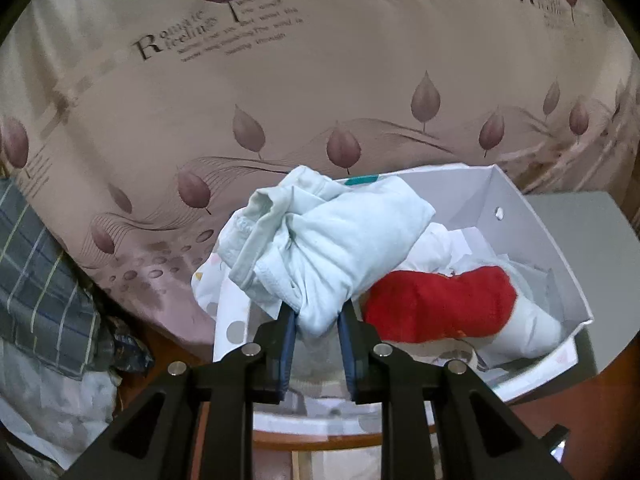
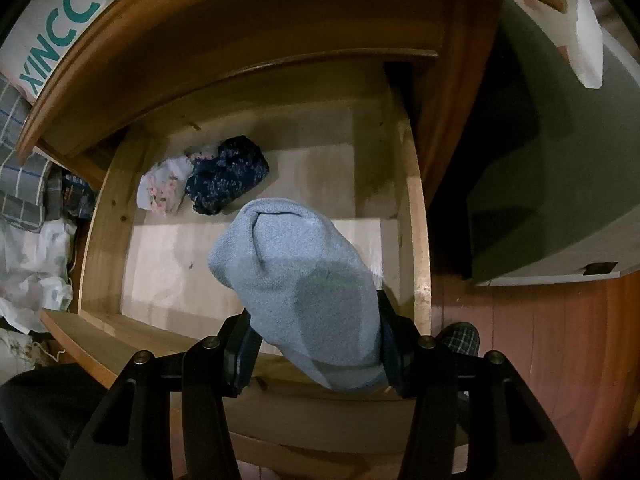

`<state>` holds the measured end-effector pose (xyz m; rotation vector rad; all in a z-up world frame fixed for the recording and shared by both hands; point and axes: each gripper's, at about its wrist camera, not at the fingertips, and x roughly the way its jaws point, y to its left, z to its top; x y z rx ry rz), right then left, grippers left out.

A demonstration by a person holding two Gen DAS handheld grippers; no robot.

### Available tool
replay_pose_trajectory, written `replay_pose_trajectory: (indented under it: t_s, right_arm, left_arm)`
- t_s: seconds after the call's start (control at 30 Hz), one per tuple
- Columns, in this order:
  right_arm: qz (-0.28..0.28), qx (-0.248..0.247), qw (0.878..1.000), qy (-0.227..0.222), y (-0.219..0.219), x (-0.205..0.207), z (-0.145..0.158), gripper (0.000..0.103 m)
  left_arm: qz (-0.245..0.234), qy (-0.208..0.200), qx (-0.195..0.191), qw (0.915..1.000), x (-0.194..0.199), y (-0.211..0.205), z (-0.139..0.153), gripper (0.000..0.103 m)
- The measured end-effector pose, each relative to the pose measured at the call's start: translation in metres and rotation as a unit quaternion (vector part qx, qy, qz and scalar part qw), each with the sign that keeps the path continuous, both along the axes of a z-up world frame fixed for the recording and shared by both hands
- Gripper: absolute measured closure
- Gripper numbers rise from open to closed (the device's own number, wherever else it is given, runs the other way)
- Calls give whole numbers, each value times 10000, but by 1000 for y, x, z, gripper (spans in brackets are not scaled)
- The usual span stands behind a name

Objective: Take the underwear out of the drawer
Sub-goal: 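Carry the pale blue cloth into the white box and open the left gripper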

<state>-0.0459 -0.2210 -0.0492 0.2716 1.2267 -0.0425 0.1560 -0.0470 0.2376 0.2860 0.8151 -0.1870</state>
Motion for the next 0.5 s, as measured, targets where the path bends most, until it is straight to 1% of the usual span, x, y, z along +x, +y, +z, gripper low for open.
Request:
replay_pose_trajectory:
  t_s: [0.27,0.43,0.5]
  right_arm:
    - [24,16,10000,0,0,-1,0,55]
    - [22,35,10000,31,1,1,0,55]
    - [15,43,10000,38,2,1,0,55]
  left_arm:
    - [138,380,75,9992,31,-10,-36,82]
    - [225,420,92,9988,40,-11,-46,82]
    - [249,451,106,9986,42,-12,-47,80]
